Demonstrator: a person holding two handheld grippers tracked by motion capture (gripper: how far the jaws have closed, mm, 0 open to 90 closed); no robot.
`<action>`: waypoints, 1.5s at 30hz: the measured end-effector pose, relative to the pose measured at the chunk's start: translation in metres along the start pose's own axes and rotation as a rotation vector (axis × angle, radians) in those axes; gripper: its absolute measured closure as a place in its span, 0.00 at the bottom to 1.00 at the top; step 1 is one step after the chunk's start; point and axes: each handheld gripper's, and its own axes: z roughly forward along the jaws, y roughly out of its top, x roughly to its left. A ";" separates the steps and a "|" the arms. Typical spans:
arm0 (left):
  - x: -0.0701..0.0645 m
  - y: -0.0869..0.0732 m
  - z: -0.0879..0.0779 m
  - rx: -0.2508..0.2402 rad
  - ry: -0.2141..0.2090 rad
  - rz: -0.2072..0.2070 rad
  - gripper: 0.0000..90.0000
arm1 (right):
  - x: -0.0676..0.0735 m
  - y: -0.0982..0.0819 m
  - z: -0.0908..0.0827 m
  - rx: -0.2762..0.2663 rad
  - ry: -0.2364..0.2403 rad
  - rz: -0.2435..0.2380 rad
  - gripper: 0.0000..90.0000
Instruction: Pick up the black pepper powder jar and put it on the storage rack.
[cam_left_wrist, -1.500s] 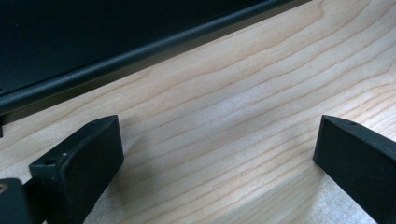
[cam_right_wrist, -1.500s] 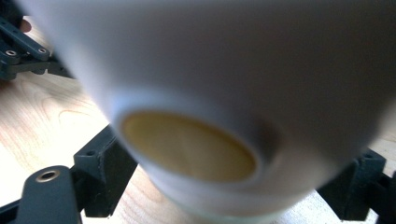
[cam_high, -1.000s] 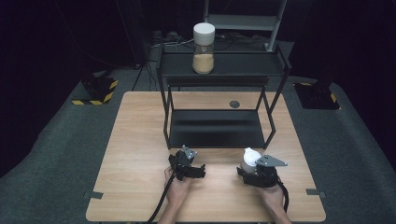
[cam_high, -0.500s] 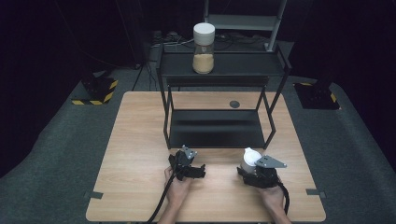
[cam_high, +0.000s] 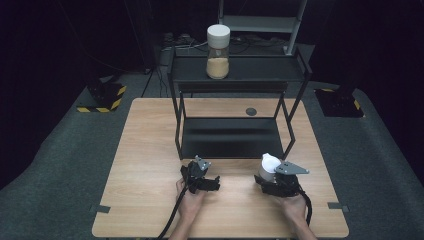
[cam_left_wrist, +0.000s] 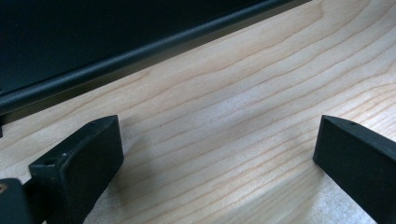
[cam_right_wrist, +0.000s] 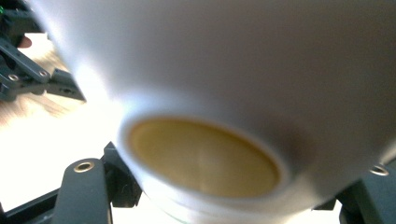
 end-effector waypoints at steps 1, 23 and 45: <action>0.000 0.000 0.000 0.000 0.000 0.000 0.02 | -0.001 0.002 -0.001 -0.003 0.000 0.000 0.34; 0.000 0.000 0.000 0.000 0.000 -0.001 0.02 | -0.023 0.057 -0.022 -0.041 0.033 -0.014 0.34; 0.000 0.000 0.000 0.000 0.000 0.000 0.02 | -0.026 0.108 -0.034 -0.076 0.045 -0.032 0.34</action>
